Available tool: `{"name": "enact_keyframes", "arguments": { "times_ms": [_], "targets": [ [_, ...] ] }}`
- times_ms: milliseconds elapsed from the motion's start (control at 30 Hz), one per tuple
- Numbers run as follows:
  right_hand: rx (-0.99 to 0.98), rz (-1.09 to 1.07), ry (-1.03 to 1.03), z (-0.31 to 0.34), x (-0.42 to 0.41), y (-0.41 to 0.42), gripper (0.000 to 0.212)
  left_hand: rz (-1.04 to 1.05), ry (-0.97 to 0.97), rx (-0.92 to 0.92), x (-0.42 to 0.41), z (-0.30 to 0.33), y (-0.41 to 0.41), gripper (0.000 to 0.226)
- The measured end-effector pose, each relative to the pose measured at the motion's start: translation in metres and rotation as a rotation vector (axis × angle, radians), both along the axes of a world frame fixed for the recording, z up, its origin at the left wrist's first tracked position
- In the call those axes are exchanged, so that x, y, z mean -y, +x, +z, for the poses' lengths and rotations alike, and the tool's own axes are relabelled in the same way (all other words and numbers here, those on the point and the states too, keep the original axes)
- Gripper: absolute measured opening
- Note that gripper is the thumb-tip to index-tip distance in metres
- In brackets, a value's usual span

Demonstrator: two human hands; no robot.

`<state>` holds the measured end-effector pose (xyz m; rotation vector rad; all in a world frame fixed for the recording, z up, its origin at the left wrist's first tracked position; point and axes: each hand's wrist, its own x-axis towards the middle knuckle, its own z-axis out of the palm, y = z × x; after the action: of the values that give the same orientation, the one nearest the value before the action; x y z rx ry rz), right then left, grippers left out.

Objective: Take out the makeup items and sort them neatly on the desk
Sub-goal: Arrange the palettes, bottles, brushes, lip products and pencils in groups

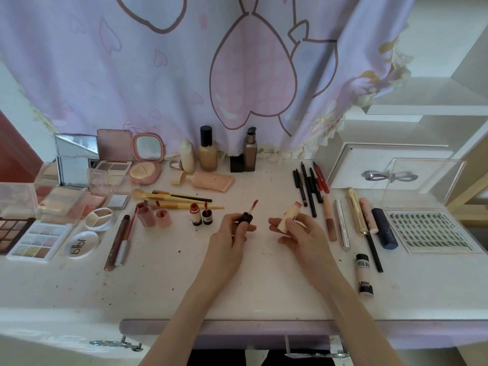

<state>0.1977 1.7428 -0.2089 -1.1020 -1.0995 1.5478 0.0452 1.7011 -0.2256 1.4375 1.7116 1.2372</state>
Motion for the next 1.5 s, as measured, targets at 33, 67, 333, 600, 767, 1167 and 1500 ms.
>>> {"name": "enact_keyframes", "arguments": {
  "times_ms": [33, 67, 333, 600, 767, 1167, 1500],
  "targets": [
    [0.080, -0.010, 0.063, -0.001, 0.000, -0.001, 0.012, 0.001, -0.017, -0.002, -0.001, 0.000, 0.000, 0.011],
    [0.149, -0.015, 0.122, -0.001, -0.001, -0.001, 0.012, 0.002, -0.025, -0.005, -0.002, 0.000, 0.001, 0.012],
    [0.586, -0.014, 0.381, -0.011, -0.014, -0.017, 0.013, 0.116, 0.062, -0.101, -0.002, 0.000, 0.002, 0.022],
    [0.718, 0.096, 0.496, -0.014, -0.027, -0.047, 0.019, 0.175, 0.057, 0.000, 0.005, 0.000, 0.002, 0.015],
    [0.709, 0.117, 0.538, -0.014, -0.030, -0.049, 0.016, 0.214, 0.056, -0.075, 0.003, 0.001, 0.001, 0.016],
    [0.718, 0.070, 0.564, -0.017, -0.030, -0.042, 0.015, 0.284, -0.116, -0.381, -0.020, 0.003, 0.008, 0.028],
    [0.721, 0.064, 0.556, -0.020, -0.030, -0.041, 0.017, 0.303, -0.121, -0.456, -0.021, -0.001, 0.009, 0.027]
  ]
}}
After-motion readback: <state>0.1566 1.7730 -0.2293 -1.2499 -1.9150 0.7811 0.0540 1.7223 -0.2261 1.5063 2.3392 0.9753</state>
